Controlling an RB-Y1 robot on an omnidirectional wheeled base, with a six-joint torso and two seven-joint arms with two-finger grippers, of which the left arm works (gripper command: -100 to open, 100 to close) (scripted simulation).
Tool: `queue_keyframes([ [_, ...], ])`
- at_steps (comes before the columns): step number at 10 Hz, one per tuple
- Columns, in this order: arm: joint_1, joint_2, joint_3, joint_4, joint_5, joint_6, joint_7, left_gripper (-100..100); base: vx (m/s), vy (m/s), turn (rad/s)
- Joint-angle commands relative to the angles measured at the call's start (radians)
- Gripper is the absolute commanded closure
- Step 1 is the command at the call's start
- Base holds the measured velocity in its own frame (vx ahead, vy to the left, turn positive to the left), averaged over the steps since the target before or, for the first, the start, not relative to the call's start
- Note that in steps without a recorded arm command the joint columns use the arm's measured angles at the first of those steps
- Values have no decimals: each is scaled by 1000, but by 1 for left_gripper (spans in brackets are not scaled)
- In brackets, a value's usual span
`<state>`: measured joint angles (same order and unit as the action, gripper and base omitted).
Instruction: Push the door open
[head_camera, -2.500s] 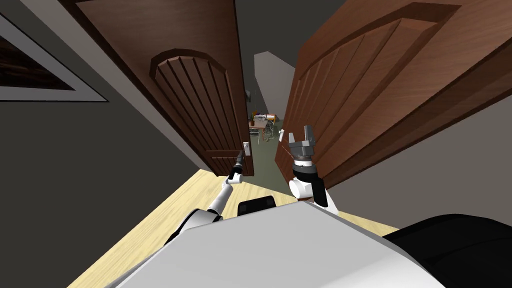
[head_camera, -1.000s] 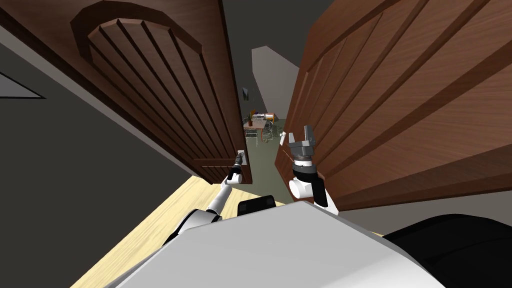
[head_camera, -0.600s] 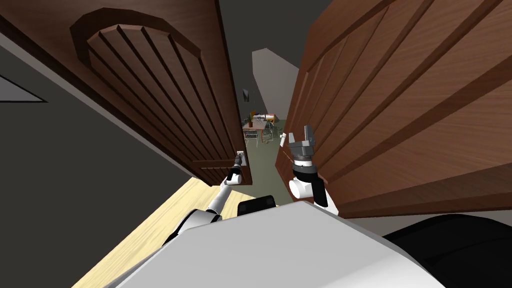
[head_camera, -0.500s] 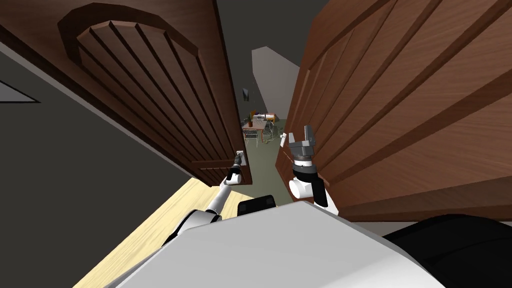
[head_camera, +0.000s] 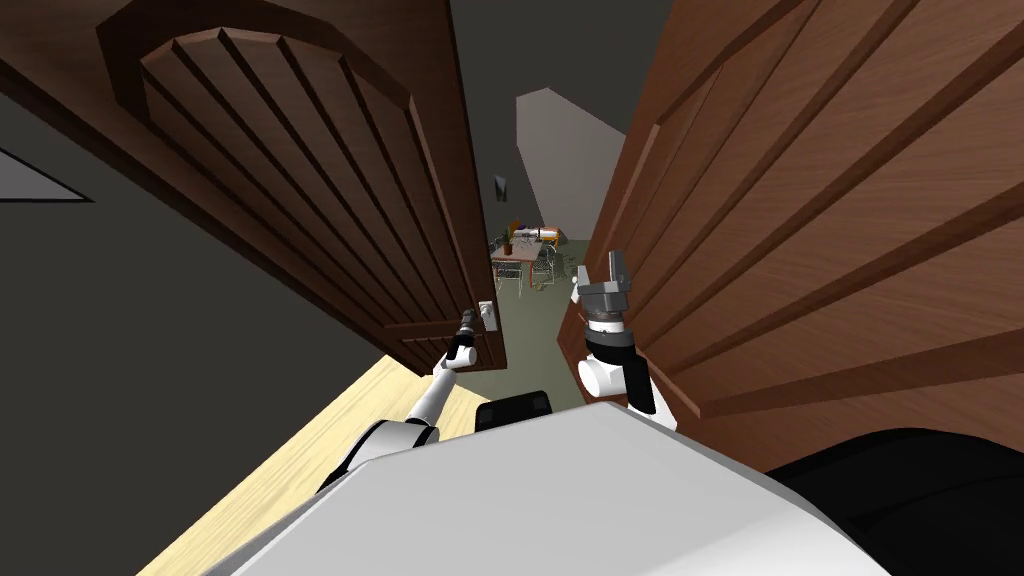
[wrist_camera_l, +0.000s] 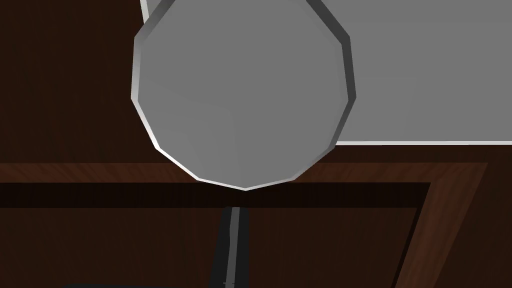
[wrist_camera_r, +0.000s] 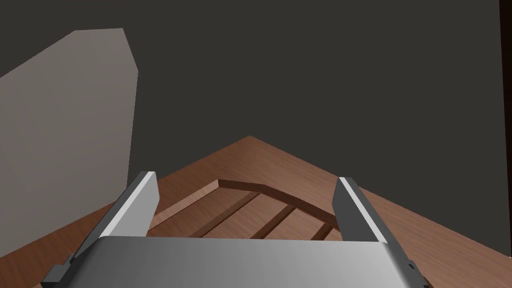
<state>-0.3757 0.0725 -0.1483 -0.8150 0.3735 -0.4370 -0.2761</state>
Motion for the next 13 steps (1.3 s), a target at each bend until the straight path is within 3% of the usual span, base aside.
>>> queue_keyframes([
  [1, 0, -1, -3, -3, 3, 4, 3, -100, -12, -46, 37],
  [4, 1, -5, -5, -6, 5, 9, 5, -100, -185, -19, 4],
  [6, 1, -18, -9, -10, 9, 15, 9, -100, -260, -48, 20],
  [8, 2, -42, -13, -15, 14, 23, 14, -100, -281, -41, 19],
  [10, 11, -27, -8, -27, 12, 23, 7, -100, -33, -27, -14],
  [13, 12, -19, -5, -24, 13, 15, 6, -100, 177, -47, -21],
])
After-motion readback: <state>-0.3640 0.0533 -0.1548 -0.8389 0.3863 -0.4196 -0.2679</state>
